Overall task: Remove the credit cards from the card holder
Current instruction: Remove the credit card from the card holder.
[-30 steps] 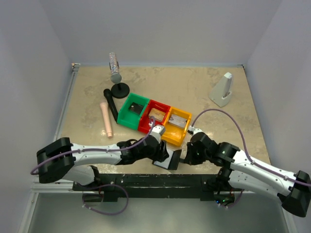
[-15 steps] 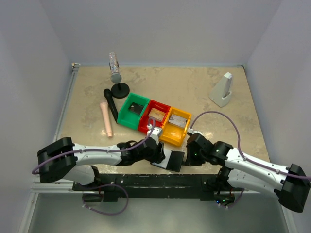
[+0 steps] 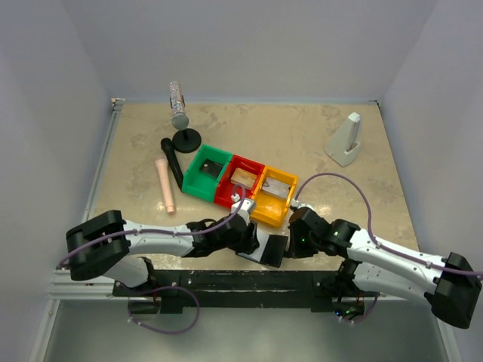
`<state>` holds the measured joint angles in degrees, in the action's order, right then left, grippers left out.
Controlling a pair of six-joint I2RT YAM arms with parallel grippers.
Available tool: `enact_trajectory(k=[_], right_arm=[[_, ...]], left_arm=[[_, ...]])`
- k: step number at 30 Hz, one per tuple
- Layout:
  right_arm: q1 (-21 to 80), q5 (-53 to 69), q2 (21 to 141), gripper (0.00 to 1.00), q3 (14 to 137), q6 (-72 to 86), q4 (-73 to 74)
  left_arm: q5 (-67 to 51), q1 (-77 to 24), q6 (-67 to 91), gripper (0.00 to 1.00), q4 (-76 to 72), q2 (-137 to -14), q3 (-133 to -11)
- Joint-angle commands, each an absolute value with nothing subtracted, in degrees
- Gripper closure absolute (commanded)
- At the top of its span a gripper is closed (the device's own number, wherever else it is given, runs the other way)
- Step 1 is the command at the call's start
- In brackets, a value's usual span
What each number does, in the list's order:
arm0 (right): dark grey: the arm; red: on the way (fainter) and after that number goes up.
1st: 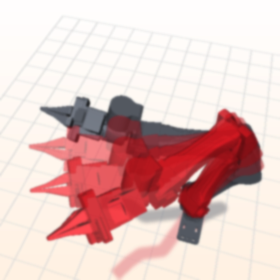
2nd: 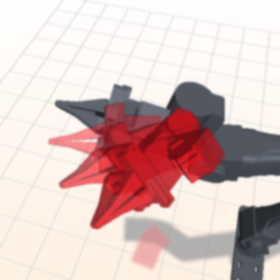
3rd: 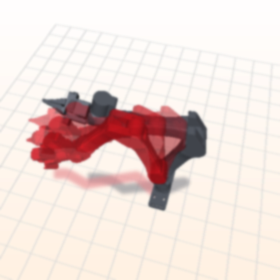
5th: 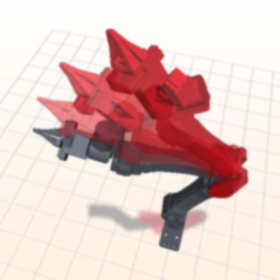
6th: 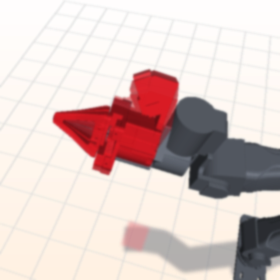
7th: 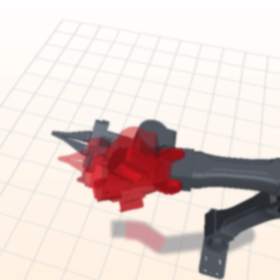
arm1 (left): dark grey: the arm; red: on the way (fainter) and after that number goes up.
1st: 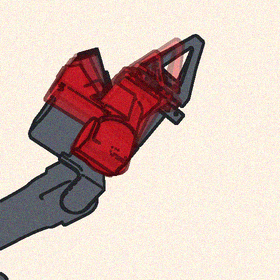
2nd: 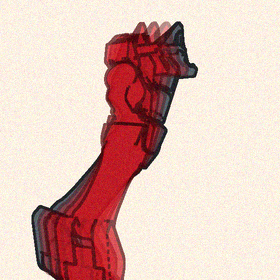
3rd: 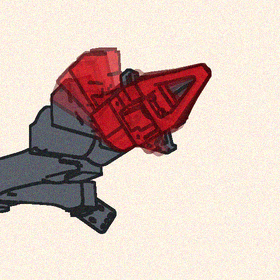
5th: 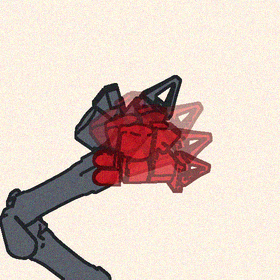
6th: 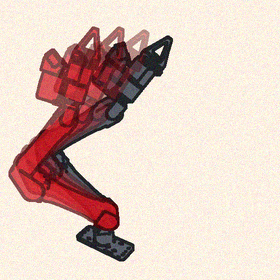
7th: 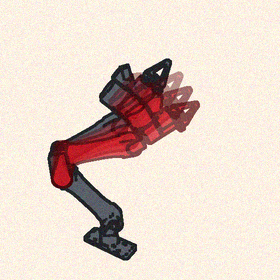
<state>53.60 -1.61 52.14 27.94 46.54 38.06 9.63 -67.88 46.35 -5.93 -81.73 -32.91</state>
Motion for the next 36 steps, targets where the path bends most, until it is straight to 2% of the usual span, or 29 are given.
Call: enact_trajectory(k=[1, 10, 25, 32, 36], right_arm=[[53.5, -1.8, 52.3, 1.00, 28.1, 47.3, 35.7], [53.5, -1.5, 53.5, 1.00, 28.3, 47.3, 35.2], [53.5, -2.4, 53.4, 1.00, 28.3, 47.9, 35.5], [53.5, -2.4, 53.8, 1.00, 28.4, 47.7, 35.4], [53.5, -2.5, 53.8, 1.00, 28.4, 47.9, 35.8]], left_arm=[[4.3, -67.8, 45.8, 0.46, -8.5, -83.4, -32.6], [-4.3, -67.8, 43.4, 0.48, -16.0, -83.1, -32.5], [-12.7, -69.7, 40.0, 0.49, -18.1, -86.1, -38.0], [-12.4, -72.5, 34.5, 0.38, -15.0, -81.4, -40.3], [-2.6, -71.9, 36.2, 0.35, -9.8, -76.0, -38.2]])
